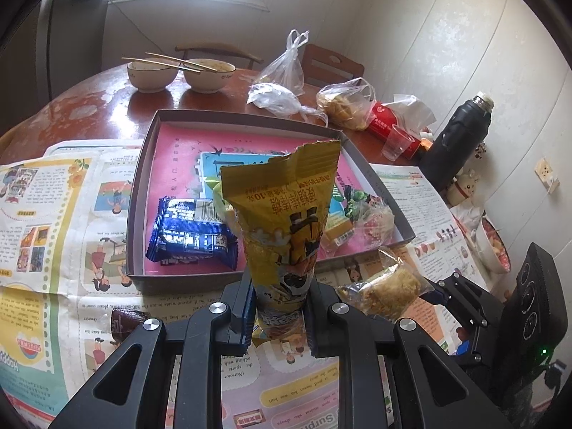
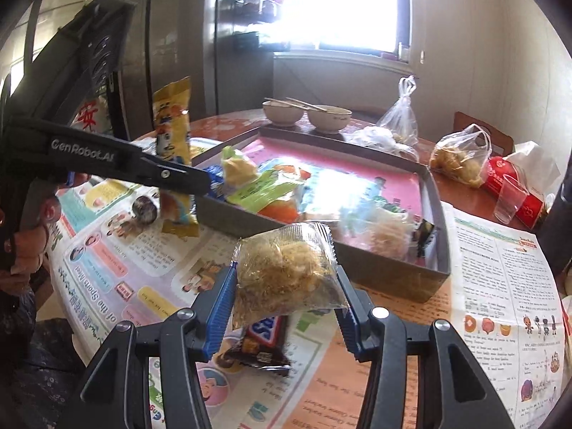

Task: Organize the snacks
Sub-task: 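Carry the yellow packet and shredded-snack bag over the tray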

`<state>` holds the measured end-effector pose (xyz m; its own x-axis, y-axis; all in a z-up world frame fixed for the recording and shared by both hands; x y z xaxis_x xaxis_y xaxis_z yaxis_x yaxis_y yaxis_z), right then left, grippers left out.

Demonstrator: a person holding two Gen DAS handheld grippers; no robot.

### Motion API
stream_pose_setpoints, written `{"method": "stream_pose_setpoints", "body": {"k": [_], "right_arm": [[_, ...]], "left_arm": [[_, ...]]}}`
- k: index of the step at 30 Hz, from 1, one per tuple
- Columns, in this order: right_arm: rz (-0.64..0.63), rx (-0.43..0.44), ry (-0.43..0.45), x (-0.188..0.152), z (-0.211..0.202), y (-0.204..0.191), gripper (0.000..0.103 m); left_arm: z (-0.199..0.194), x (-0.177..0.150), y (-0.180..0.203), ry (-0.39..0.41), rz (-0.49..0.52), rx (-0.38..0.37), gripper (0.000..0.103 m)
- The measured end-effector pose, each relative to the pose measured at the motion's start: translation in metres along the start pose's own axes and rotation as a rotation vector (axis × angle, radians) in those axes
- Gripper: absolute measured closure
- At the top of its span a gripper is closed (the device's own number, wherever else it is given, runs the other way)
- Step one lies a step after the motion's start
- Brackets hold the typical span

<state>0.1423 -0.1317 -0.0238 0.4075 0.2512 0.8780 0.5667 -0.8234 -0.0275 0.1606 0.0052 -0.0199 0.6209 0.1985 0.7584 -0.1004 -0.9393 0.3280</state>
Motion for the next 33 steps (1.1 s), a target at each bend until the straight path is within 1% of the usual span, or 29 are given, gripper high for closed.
{"method": "stream_pose_setpoints", "body": {"k": [11, 19, 23, 33], "right_arm": [[0.055, -0.052, 0.029, 0.008, -0.006, 0.025, 0.050], [0.065, -0.060, 0.041, 0.013, -0.006, 0.031, 0.050], [0.077, -0.069, 0.054, 0.018, -0.005, 0.033, 0.050], [0.093, -0.072, 0.068, 0.029, 0.006, 0.039, 0.051]], "left_arm": [[0.003, 0.012, 0.008, 0.022, 0.018, 0.004, 0.080], [0.009, 0.020, 0.009, 0.031, 0.012, 0.008, 0.080], [0.014, 0.024, 0.011, 0.035, 0.030, 0.015, 0.080], [0.032, 0.029, 0.006, 0.024, 0.021, 0.023, 0.080]]}}
Point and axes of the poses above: each gripper's, at about its wrist camera, not at the fingertips, and z roughly the way its jaws point, y to its right, x to its top, the point moved 6 cm from there along z, roughly the way its jaws point, and after that the axes turned 12 degrees about y, right-handed, at the moved point
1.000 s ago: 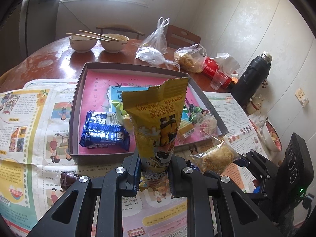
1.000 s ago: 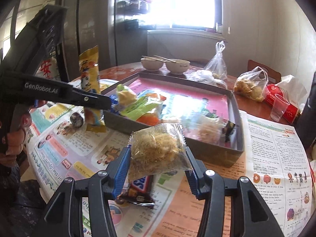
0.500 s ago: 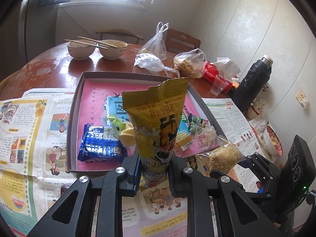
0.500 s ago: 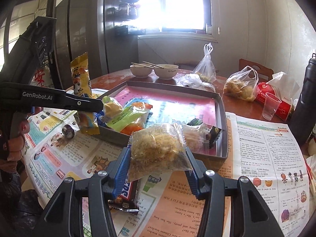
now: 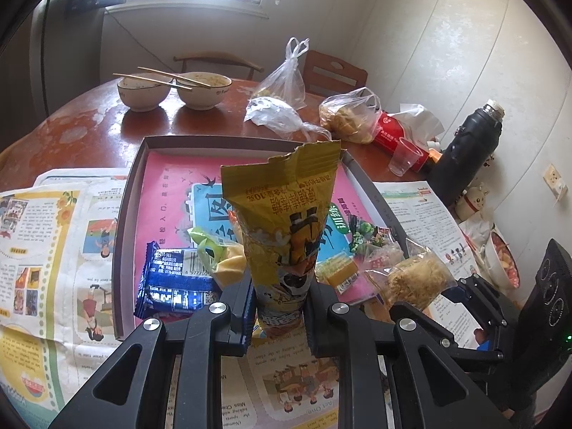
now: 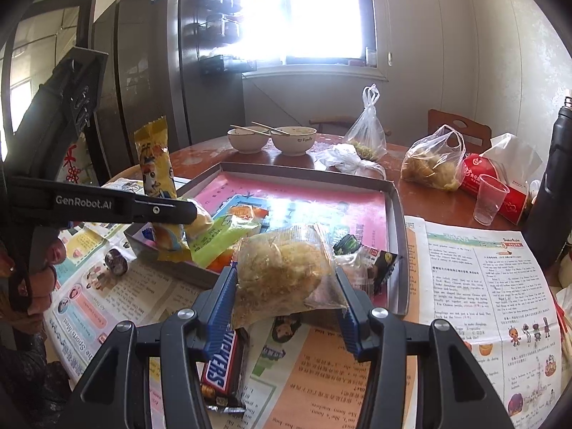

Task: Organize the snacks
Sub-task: 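Carry the yellow packet and shredded-snack bag over the tray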

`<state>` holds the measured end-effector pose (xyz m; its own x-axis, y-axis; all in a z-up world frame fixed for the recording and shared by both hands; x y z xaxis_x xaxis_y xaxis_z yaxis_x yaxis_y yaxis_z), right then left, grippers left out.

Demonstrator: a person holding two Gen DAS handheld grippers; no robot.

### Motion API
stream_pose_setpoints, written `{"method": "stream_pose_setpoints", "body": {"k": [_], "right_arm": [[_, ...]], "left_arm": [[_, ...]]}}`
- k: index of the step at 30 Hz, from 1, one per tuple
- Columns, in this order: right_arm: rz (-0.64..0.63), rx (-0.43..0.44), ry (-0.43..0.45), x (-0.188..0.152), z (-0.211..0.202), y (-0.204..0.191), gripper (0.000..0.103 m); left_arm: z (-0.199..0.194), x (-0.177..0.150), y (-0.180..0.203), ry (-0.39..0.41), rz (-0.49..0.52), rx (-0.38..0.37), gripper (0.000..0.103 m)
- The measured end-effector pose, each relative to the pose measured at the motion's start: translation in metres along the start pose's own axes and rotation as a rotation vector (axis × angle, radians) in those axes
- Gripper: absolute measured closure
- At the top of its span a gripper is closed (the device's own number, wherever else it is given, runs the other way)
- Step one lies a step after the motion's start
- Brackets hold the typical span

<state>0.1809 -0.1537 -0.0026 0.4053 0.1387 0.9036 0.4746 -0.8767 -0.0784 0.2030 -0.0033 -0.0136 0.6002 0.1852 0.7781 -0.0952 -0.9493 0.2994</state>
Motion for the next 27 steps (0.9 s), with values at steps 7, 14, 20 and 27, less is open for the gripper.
{"method": "stream_pose_setpoints", "body": {"k": [7, 14, 20, 27], "right_arm": [[0.007, -0.003, 0.003, 0.005, 0.008, 0.002, 0.051], [0.016, 0.003, 0.002, 0.010, 0.018, 0.002, 0.051], [0.013, 0.015, -0.002, 0.014, 0.028, -0.001, 0.051], [0.008, 0.019, -0.016, 0.012, 0.039, -0.002, 0.051]], "left_arm": [[0.011, 0.002, -0.002, -0.008, -0.001, 0.001, 0.080], [0.019, 0.005, -0.003, -0.013, -0.002, -0.006, 0.080], [0.026, 0.006, -0.003, -0.021, 0.000, -0.008, 0.080], [0.034, 0.007, -0.003, -0.031, -0.001, -0.010, 0.080]]}}
Point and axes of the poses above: each gripper's, at about its wrist camera, not at the fingertips, and z roughly the way its jaws point, y to its right, x to its top, the point moved 6 cm from there along z, roughly the way its jaws point, and after that the axes turned 12 degrees about y, right-handed, at the moved point
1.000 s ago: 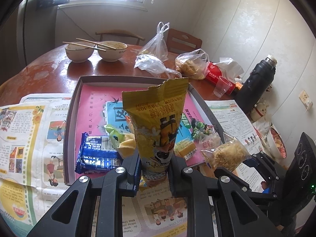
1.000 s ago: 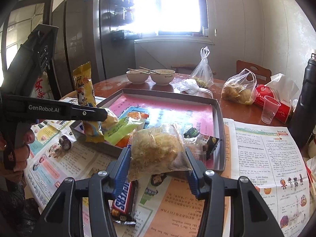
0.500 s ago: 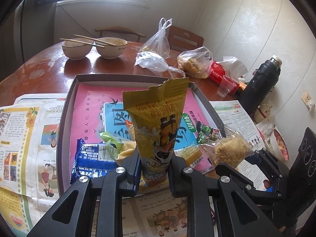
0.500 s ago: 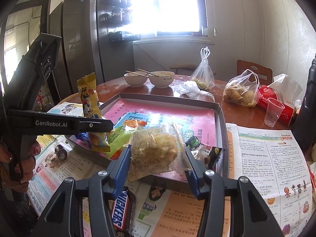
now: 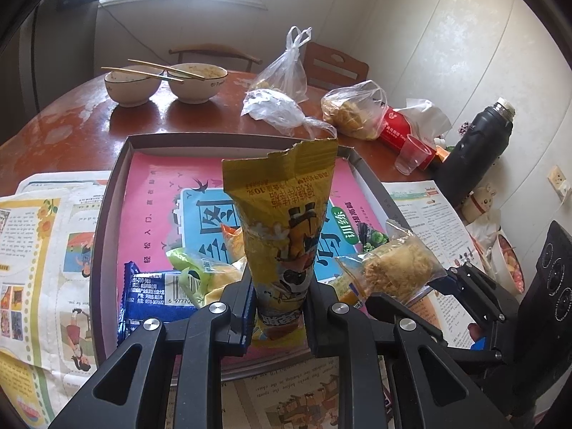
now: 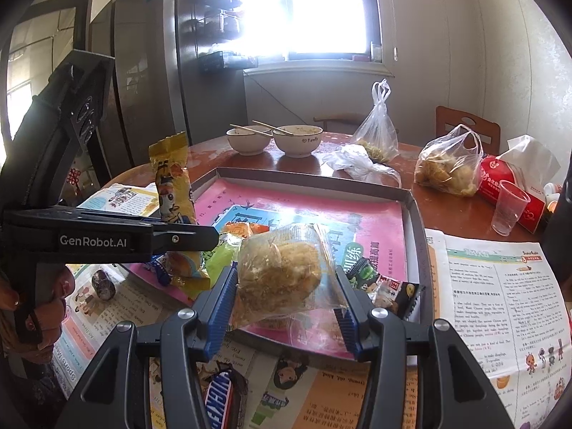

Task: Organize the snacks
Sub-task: 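Carry the yellow packet and shredded-snack bag over the tray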

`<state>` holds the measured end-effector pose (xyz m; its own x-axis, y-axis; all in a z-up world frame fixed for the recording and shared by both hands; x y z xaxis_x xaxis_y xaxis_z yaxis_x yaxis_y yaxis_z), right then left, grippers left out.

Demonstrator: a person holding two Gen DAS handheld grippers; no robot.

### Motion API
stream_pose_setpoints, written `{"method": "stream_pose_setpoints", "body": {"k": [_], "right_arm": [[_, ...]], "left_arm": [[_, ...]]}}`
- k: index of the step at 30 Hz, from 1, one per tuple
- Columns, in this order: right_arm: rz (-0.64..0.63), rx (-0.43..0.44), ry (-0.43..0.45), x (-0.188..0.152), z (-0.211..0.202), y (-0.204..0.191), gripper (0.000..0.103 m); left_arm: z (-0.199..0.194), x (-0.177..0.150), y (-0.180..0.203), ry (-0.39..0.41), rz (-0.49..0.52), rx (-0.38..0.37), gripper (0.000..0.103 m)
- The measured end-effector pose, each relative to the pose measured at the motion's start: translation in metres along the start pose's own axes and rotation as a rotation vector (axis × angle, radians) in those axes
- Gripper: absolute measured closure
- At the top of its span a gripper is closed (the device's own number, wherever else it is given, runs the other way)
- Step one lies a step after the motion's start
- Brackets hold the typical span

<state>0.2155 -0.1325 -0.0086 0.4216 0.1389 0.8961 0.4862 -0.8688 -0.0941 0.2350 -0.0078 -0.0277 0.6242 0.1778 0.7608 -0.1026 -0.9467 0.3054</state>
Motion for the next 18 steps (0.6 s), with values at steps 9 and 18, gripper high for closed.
{"method": "stream_pose_setpoints", "body": {"k": [9, 18], "right_arm": [[-0.051, 0.012, -0.006, -0.001, 0.010, -0.009, 0.051], [-0.128, 0.006, -0.018, -0.004, 0.019, -0.019, 0.051]], "left_arm": [[0.006, 0.002, -0.002, -0.001, 0.004, 0.014, 0.080], [0.008, 0.001, -0.006, -0.003, 0.002, 0.028, 0.080]]}}
Point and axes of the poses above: each gripper's, at about its wrist camera, not at the fingertips, and z roughly the way its jaws point, y to its right, x to its top, the point moved 6 cm from there along z, roughly the way its jaws point, and after that the axes turned 12 degrees about y, right-handed, at the moved point
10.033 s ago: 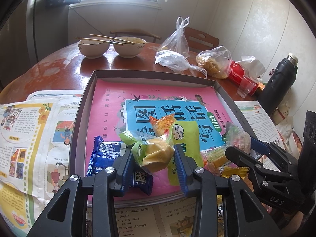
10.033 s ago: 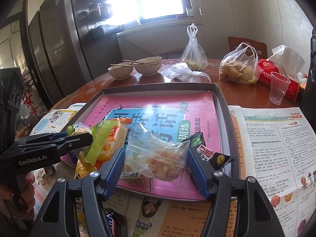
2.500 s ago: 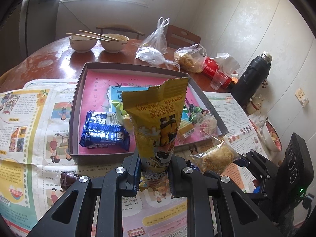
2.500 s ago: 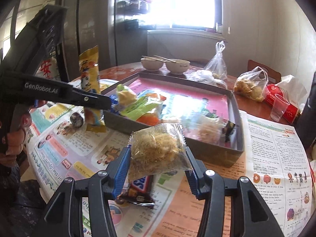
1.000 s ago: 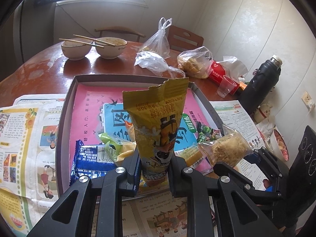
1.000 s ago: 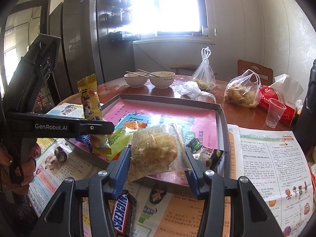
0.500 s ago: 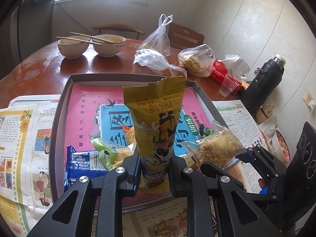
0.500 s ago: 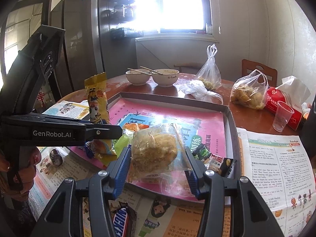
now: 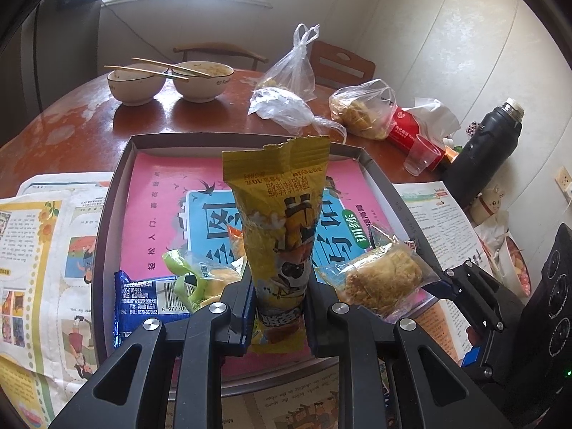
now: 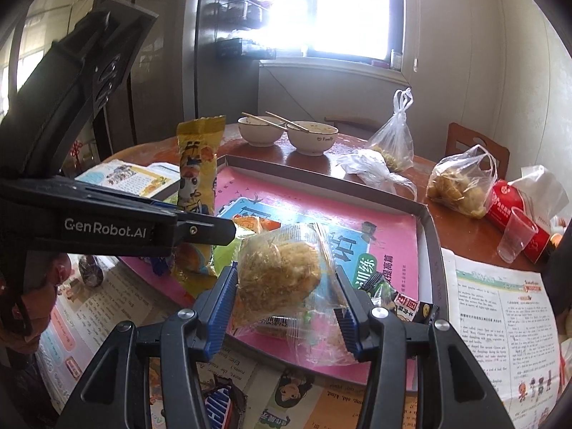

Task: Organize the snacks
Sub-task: 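Carry the yellow packet and shredded-snack bag over the tray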

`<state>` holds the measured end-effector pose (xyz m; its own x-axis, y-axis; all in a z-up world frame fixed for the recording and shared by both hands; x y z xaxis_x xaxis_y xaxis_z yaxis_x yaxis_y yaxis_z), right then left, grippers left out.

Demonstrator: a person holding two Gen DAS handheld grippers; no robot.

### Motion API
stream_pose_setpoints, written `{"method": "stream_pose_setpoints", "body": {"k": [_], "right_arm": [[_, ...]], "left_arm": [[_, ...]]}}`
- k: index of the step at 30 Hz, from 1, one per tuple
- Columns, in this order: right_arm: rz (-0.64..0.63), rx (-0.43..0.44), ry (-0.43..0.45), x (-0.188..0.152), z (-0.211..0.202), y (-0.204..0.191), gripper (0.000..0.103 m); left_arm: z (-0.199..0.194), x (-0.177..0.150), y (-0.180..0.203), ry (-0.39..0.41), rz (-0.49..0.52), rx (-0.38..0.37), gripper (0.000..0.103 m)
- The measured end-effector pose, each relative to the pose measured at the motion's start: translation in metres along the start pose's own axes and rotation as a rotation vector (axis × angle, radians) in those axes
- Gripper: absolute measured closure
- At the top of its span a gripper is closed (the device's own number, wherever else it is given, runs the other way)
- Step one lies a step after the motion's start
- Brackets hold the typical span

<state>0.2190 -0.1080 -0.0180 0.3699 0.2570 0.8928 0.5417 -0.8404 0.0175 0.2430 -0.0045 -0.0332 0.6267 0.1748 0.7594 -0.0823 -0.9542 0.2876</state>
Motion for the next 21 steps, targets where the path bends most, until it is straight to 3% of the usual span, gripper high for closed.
{"method": "stream_pose_setpoints", "body": {"k": [11, 21], "right_arm": [[-0.029, 0.027, -0.003, 0.000, 0.005, -0.016, 0.050], [0.000, 0.008, 0.008, 0.001, 0.006, -0.006, 0.048]], "left_arm": [[0.000, 0.000, -0.003, 0.000, -0.007, 0.007, 0.080], [0.000, -0.002, -0.004, -0.002, -0.007, 0.006, 0.080]]}}
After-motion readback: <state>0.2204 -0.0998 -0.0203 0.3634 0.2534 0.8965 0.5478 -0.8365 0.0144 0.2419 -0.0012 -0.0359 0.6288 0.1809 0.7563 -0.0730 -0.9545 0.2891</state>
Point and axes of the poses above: each gripper's, at about its wrist camera, not at the fingertips, and z roughly the way its jaws point, y to its right, x to its top, the point moved 6 cm from there along z, roughly the way its jaws point, and after that the axes turned 12 degrees about y, right-handed, at the moved point
